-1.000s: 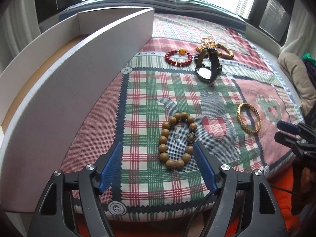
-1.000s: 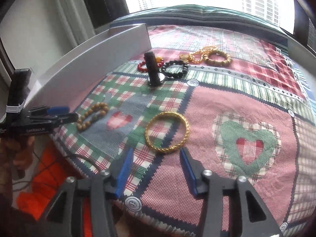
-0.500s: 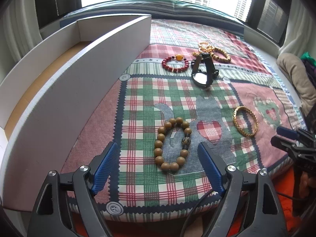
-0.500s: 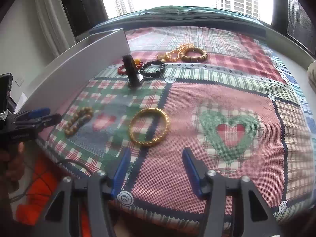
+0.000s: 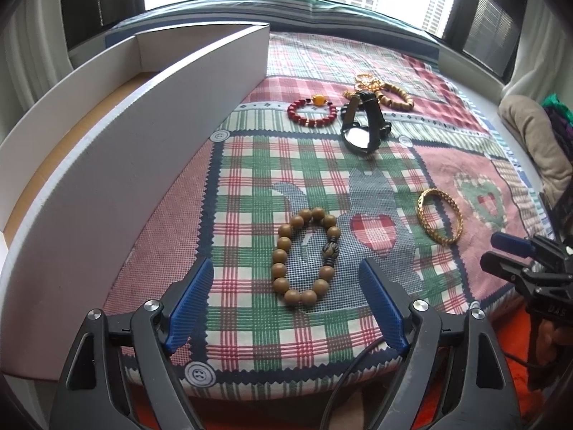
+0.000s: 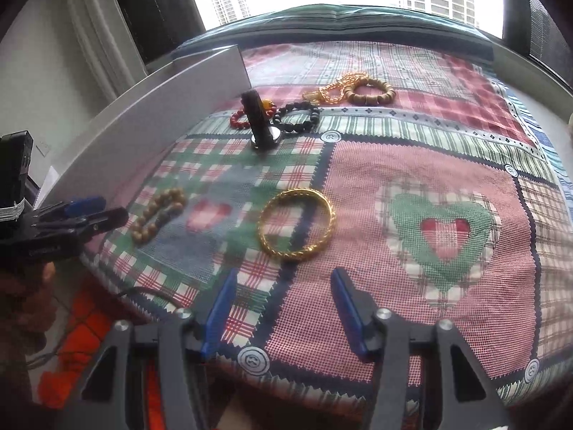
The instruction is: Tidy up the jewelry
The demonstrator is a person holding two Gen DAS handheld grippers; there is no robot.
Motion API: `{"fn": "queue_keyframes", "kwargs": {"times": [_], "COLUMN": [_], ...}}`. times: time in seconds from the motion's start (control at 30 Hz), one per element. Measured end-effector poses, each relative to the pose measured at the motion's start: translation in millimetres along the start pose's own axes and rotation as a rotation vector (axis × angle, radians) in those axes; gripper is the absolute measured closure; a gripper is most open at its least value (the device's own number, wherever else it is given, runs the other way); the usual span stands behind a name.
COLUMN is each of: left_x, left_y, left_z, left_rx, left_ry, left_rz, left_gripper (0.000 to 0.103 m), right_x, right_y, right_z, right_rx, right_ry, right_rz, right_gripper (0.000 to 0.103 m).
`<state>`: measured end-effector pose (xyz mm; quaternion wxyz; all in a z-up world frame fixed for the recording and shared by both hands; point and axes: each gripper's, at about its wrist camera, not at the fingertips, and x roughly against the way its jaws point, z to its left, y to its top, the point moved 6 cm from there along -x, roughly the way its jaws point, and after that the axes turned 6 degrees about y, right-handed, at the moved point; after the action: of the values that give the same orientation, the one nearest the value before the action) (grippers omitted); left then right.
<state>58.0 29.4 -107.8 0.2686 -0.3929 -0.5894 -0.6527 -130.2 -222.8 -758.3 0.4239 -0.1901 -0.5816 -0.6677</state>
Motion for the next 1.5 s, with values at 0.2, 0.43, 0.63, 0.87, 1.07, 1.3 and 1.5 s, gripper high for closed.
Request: {"fn": "queue_keyframes", "kwargs": {"times": [0.2, 0.43, 0.63, 0.87, 1.07, 1.3, 1.5], "left_x": [2.4, 9.7, 13.5, -1.5, -37.9, -45.6, -44.8], "left_y": [-0.1, -0.7, -3.9, 4.3, 1.6, -0.9, 6.0], "left_z": [2.1, 11.1, 6.3, -29.8, -45.7, -46.6, -39.2], "left_rx": [-0.001, 0.005, -0.028, -0.171, -0.228, -0.178, -0.099], "left_ry": [0.001, 0.001, -0.03, -0.062, -0.045, -0.067, -0.095], "left_rz": [-0.003, -0.017, -0.025, -0.032, 0.041, 0.063, 0.065], "left_gripper": [0.019, 0.019, 0.019, 0.04, 0.059, 0.091, 0.091], "right_x": [-1.2, 1.3, 2.9, 2.4, 10.9, 11.8, -22.4], "right_y": [-2.0, -2.6, -6.2, -3.7, -1.6, 4.0, 26.4], "right_z": [1.6, -0.4, -4.5, -1.8, -5.9, -29.9, -37.4], "right_rx": [-0.001, -0.01, -0.028, -0.03, -0.035, -0.07, -0.056], "right_ry": [0.007, 0.005, 0.005, 0.012, 0.004, -0.028, -0.014], "right_rz": [0.008, 0.002, 0.001, -0.007, -0.03, -0.056, -0.031], "right_gripper": [0.047, 0.047, 0.047, 0.047, 0.047, 0.047, 0.048]}}
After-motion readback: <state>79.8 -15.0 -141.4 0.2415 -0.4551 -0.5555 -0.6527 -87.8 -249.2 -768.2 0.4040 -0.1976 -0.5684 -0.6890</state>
